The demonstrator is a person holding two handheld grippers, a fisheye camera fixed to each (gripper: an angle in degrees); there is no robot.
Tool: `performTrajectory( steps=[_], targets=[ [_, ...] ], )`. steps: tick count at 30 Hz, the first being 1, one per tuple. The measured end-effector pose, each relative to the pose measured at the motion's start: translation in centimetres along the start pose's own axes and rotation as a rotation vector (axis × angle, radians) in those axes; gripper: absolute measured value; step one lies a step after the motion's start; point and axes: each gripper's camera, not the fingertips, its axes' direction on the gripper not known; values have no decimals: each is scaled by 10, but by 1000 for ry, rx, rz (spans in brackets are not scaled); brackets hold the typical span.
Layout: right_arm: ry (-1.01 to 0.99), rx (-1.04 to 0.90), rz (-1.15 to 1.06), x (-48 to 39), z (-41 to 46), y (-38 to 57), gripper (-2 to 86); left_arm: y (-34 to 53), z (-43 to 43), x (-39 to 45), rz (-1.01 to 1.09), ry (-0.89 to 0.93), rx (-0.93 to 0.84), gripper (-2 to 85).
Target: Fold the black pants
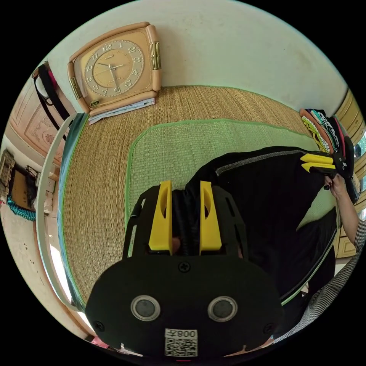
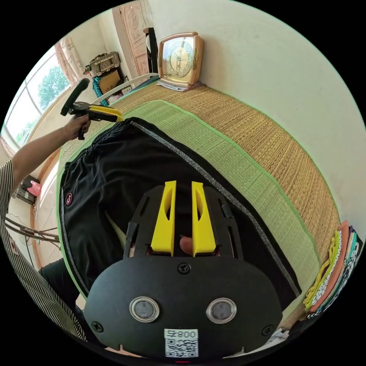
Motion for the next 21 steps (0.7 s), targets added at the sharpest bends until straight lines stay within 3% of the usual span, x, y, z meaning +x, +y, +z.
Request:
performTrajectory(
  steps=[6, 21],
  targets=[
    [85, -94, -95, -5, 31, -36, 90, -34, 21, 7, 46, -7, -107, 92],
    [96, -172, -106, -18, 74, -49, 79, -63, 6, 10, 5, 15, -88, 58]
  ],
)
